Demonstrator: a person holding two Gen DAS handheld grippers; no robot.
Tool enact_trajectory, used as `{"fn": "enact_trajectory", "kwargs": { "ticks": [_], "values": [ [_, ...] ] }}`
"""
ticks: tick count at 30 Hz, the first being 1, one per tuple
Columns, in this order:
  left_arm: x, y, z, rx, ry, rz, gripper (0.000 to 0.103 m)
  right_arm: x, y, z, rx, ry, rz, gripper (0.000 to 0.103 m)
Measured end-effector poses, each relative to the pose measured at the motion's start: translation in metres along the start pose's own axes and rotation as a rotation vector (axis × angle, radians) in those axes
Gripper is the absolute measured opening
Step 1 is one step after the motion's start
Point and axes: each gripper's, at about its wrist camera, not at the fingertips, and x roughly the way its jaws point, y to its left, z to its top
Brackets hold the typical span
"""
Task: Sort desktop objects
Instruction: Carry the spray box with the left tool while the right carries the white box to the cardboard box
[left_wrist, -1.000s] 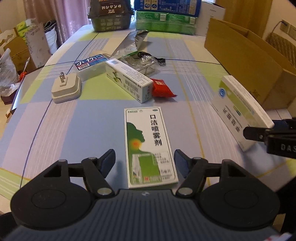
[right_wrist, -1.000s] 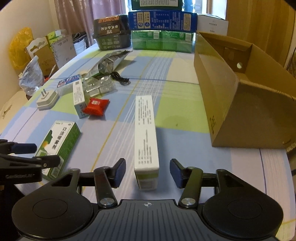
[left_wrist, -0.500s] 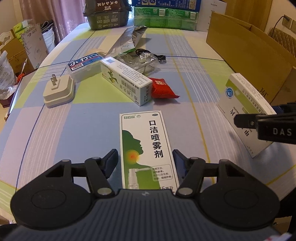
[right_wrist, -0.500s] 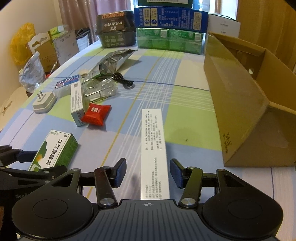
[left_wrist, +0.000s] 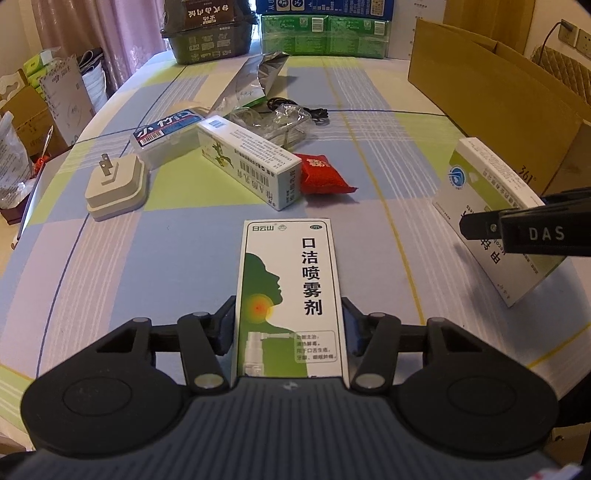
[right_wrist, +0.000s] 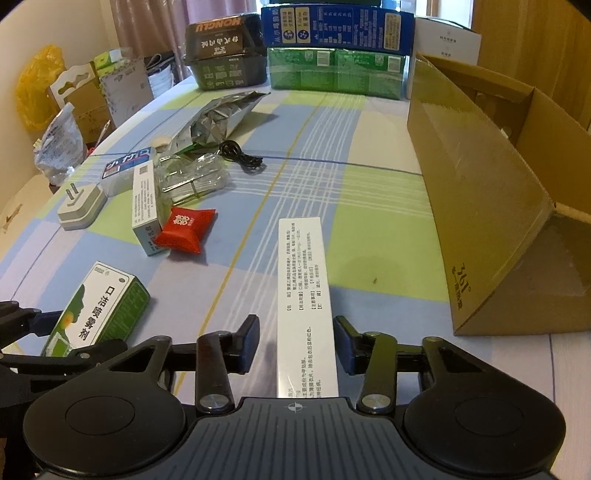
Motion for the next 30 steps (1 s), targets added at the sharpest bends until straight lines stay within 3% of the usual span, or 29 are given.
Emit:
{"fn": "enact_trajectory", "kwargs": {
  "ticks": [4, 6, 24, 30],
  "values": [
    [-0.001, 0.000, 0.000, -0.004, -0.003, -0.002, 0.051, 0.005, 0.000, 0.000, -0.010, 0.024, -0.011, 0.034],
    [-0.002, 0.000, 0.001, -0.004, -0.003, -0.004, 0.051, 0.008, 0.001, -0.002, -0.023, 0.042, -0.019, 0.022],
    [-0.041, -0.015, 0.014, 0.023, -0.071, -0.021, 0.051, -0.054, -0.004, -0.002, 0.005, -0.074, -0.022, 0.021],
    [-0.056, -0.039, 0.035, 0.065, -0.105, -0.066, 0.051, -0.088, -0.019, 0.007, 0.020, -0.138, -0.045, 0.021]
  ]
}}
